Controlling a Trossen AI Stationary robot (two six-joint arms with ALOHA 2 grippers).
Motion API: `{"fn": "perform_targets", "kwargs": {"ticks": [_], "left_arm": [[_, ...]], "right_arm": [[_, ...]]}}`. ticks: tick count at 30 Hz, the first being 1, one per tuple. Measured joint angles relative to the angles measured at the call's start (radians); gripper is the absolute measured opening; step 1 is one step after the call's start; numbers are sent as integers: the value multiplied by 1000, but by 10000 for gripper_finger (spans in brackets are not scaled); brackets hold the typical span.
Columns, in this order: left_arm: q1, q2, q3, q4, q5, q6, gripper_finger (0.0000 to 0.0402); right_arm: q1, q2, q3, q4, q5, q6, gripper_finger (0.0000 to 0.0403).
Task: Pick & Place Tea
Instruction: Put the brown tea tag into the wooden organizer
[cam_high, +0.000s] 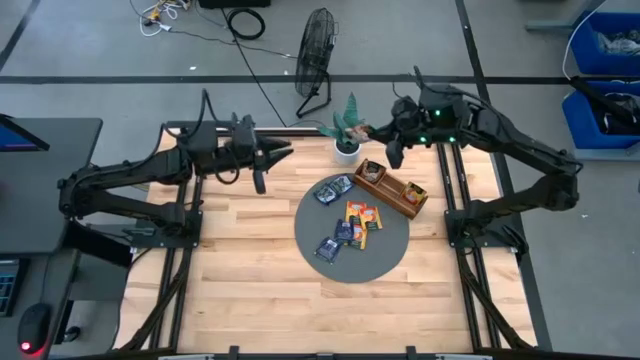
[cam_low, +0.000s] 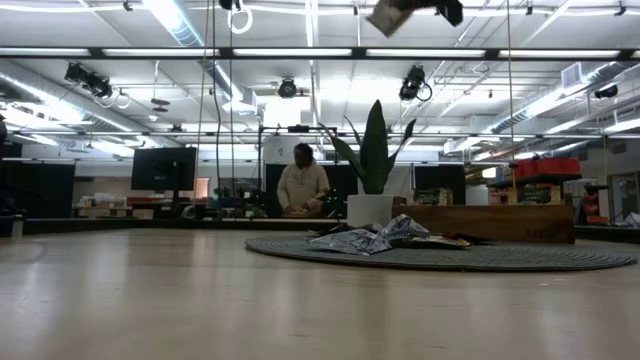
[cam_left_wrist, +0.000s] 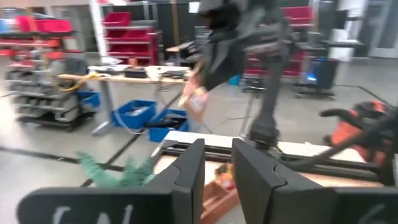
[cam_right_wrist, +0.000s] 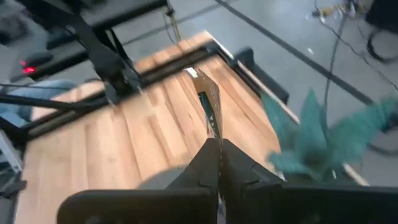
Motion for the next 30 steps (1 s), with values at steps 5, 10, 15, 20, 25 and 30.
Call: {"fn": "perform_targets", "kwargs": {"ticks": [5, 10, 15, 20, 25, 30], "left_arm": [[-7, 0, 0, -2, 31, 2, 64], [-6, 0, 0, -14, 31, 2, 55], [-6, 0, 0, -32, 31, 2, 55], [-6, 1, 0, -45, 30, 1, 55], [-6, 1, 0, -55, 26, -14, 55], [-6, 1, 0, -80, 24, -26, 55]], "right_arm": [[0, -52, -157, -2, 13, 36, 0], [-6, -63, -306, -1, 65, 61, 0], [-35, -7, -394, -3, 35, 55, 0], [-49, 73, -414, -4, 29, 47, 0], [-93, 171, -414, 18, 39, 9, 0], [-147, 266, -414, 33, 21, -48, 0]]}}
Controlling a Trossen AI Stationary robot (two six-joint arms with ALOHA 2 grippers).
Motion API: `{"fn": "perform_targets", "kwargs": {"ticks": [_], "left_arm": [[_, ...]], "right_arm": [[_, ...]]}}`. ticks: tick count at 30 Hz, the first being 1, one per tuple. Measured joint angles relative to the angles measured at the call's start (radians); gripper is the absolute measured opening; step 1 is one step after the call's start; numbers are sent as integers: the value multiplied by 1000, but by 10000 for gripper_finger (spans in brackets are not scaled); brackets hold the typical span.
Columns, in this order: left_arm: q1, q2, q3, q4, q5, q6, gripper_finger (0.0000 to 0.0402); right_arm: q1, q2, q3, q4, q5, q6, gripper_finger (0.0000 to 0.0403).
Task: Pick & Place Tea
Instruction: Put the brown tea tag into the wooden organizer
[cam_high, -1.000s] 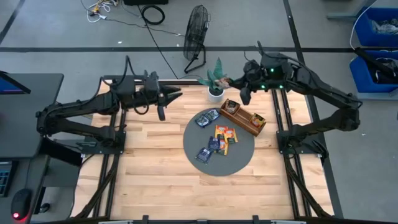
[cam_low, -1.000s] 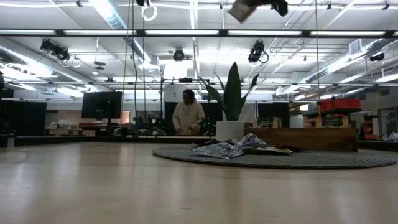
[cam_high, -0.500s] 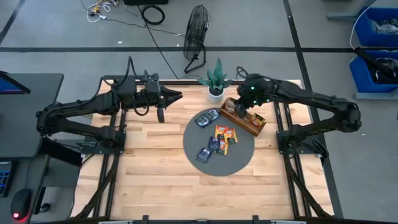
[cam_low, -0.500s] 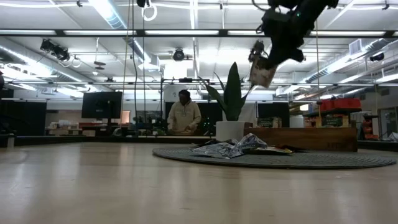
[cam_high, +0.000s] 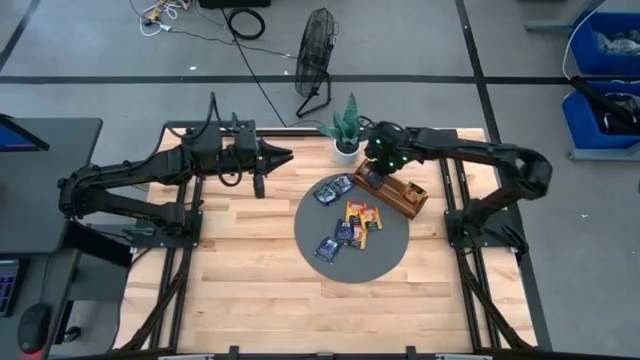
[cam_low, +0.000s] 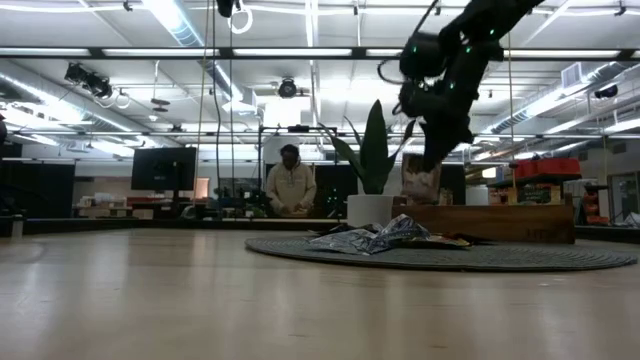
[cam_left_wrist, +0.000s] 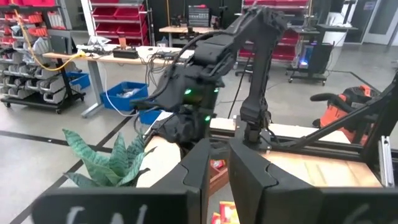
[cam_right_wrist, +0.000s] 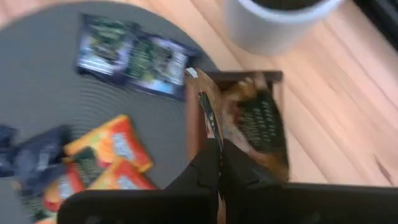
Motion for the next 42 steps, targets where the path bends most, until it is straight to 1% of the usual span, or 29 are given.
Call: {"fn": "perform_targets", "kwargs": {"ticks": [4, 10, 21, 34, 42], "left_arm": [[0, 0, 0, -10, 0, -4, 55], [0, 0, 0, -24, -9, -21, 55], [0, 0, 0, -27, -18, -21, 55], [0, 0, 0, -27, -19, -22, 55], [0, 0, 0, -27, -19, -24, 55]], "right_arm": [[-36, 41, 0, -7, -7, -20, 0], [-59, 57, 0, 13, -11, -41, 0], [-59, 61, 0, 12, -44, -34, 0], [-59, 79, 1, 20, -40, -2, 0], [-49, 81, -29, 57, -45, 41, 0]]}}
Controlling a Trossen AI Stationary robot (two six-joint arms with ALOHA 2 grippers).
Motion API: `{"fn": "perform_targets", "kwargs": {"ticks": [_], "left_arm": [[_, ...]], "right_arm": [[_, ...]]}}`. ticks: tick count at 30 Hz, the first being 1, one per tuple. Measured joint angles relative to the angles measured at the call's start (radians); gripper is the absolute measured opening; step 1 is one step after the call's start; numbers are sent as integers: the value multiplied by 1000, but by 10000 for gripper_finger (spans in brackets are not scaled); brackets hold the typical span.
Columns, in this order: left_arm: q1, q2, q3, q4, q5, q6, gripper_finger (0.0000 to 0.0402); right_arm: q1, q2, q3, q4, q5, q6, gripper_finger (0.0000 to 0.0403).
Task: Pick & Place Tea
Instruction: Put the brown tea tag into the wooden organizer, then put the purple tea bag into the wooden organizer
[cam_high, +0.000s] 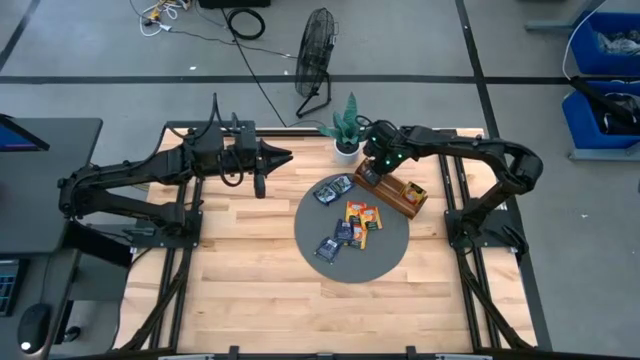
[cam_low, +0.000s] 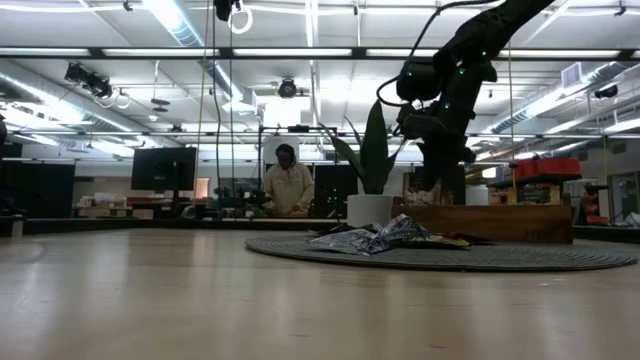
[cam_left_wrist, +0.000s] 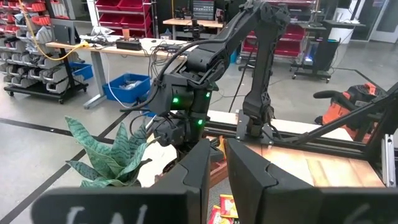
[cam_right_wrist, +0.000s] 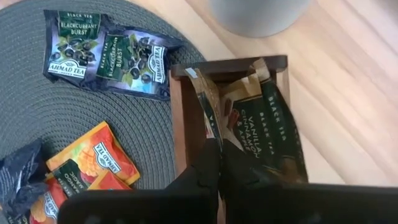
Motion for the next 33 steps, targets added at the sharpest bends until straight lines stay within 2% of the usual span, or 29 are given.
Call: {"fn": "perform_targets", "kwargs": {"ticks": [10, 16, 23, 28, 33], "left_arm": [[0, 0, 0, 0, 0, -1, 55], [0, 0, 0, -1, 0, -1, 55], [0, 0, 0, -22, 0, -8, 55], [0, 0, 0, -44, 0, -20, 55], [0, 0, 0, -108, 1, -59, 55]], "right_arm": [[8, 0, -38, 20, 2, 33, 11], [8, 0, -38, 40, 0, 28, 70], [8, -7, 5, -40, -8, -6, 148], [11, -87, 77, -147, 46, -21, 169], [31, -245, 130, -264, 83, 6, 157]]}}
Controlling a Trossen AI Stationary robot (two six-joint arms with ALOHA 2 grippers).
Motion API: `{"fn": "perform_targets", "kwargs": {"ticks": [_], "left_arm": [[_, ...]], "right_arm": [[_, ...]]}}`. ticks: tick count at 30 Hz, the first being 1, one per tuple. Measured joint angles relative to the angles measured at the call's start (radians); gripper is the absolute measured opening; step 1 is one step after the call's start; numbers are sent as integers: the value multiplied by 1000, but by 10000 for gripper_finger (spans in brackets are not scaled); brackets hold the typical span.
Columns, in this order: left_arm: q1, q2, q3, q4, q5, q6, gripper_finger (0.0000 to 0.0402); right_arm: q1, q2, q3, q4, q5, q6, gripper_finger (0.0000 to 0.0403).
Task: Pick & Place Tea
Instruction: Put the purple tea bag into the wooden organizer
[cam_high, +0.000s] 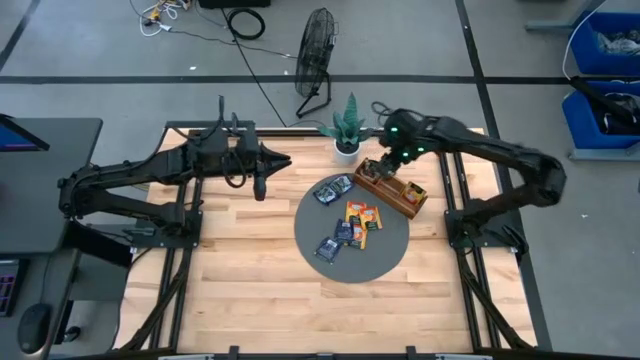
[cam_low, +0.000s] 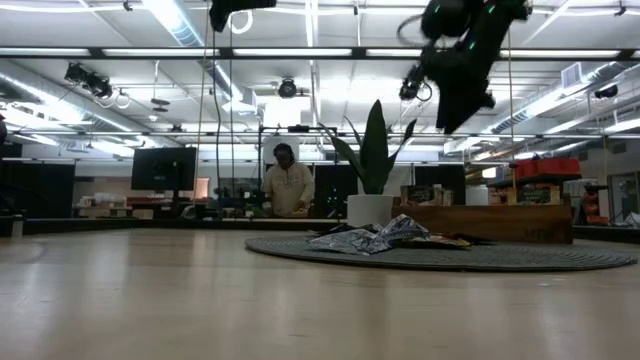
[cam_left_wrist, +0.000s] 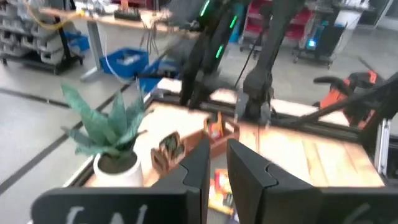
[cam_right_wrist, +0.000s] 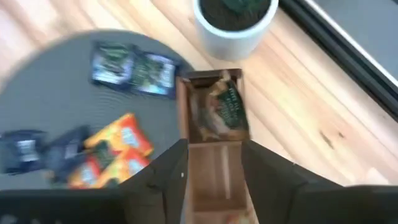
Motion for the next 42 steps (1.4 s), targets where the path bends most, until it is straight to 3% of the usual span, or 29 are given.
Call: {"fn": "perform_targets", "kwargs": {"ticks": [6, 12, 17, 21, 28, 42], "left_arm": [[-7, 49, 1, -94, 29, 51, 78], [-3, 173, 1, -89, 28, 78, 156], [47, 312, 1, -69, 28, -185, 228], [66, 429, 1, -33, -10, -400, 259], [61, 586, 1, 11, 13, -658, 253], [58, 755, 1, 56, -5, -852, 225]], "right_arm": [[87, -221, -27, -14, -71, 44, 132], [197, -363, -108, -4, -46, 218, 121], [296, -411, -182, 59, 32, 327, 121], [357, -410, -237, 128, 63, 370, 121], [419, -409, -349, 316, 62, 427, 120], [445, -409, -427, 444, 49, 439, 120]]}}
